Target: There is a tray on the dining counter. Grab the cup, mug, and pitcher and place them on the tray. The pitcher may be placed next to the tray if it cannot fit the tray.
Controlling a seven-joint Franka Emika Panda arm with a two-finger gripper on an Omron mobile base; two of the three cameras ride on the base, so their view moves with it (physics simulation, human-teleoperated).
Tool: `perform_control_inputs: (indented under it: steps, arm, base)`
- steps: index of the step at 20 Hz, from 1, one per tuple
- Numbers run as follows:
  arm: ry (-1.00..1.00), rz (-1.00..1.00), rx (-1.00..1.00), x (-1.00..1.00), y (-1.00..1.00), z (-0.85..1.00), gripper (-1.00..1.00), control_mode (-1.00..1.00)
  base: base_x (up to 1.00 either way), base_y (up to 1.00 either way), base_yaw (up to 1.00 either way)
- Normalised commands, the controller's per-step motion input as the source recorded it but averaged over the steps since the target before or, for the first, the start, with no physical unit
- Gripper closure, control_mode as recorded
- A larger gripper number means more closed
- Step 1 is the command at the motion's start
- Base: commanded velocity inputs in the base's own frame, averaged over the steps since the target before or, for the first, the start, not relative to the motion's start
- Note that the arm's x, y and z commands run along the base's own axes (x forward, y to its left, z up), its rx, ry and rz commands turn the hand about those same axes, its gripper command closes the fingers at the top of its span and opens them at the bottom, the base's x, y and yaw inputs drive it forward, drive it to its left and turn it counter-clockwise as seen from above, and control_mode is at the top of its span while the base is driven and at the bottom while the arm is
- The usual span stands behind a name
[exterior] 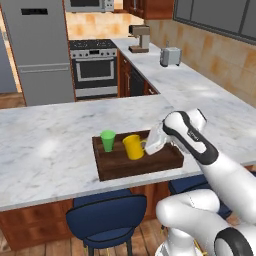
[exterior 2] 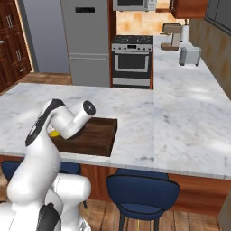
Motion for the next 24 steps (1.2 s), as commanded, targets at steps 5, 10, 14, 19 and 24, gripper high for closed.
perform_control_inputs:
  steps: [5, 10, 14, 19, 24]
  arm:
    - [0.0, 0.07, 0.0, 0.27, 0.02, -0.19, 1.0, -1.0]
    - [0.0, 0.06, 0.0, 0.22, 0.03, -0.17, 1.0, -1.0]
    - [0.0, 0.05, 0.0, 0.19, 0.11, -0.16, 1.0, -1.0]
    - [0.0, 0.05, 0.0, 0.14, 0.12, -0.18, 1.0, -1.0]
    - [-0.01, 0.03, 0.0, 0.0, 0.01, -0.15, 1.0, -1.0]
  base:
    - [0.0, 0.0, 0.0]
    - [0.0, 0.0, 0.0]
    - [0.0, 0.0, 0.0]
    - [0.0, 0.0, 0.0]
    - [0.0, 0.0, 0.0]
